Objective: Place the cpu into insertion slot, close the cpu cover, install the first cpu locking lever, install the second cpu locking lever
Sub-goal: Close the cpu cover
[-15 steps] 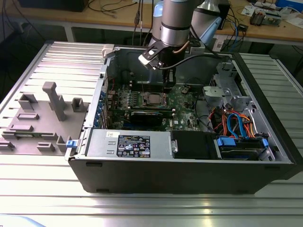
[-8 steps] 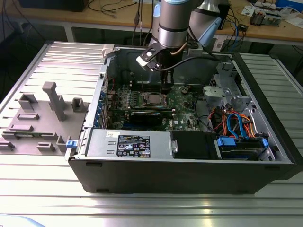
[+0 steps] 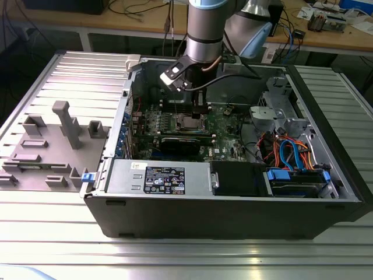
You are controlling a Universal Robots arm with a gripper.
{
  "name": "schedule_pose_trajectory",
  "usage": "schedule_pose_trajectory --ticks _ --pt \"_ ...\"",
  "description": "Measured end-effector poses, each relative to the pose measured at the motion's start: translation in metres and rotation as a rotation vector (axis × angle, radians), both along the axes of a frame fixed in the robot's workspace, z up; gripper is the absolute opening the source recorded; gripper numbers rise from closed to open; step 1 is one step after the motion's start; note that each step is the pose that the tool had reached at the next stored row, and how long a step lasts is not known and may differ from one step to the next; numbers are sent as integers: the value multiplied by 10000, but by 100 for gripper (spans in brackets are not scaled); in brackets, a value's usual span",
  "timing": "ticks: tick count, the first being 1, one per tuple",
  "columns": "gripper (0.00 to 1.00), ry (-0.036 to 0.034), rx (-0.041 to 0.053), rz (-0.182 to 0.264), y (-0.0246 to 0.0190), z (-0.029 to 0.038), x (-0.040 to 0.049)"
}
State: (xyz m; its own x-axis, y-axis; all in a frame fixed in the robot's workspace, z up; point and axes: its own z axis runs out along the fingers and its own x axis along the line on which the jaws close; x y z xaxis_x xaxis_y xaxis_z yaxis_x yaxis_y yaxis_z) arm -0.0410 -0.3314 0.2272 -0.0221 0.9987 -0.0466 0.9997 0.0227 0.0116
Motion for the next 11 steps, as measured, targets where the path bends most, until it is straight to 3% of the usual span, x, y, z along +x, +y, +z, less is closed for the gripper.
schedule_pose_trajectory --ticks 11 --pt "11 0 1 0 0 -93 -301"
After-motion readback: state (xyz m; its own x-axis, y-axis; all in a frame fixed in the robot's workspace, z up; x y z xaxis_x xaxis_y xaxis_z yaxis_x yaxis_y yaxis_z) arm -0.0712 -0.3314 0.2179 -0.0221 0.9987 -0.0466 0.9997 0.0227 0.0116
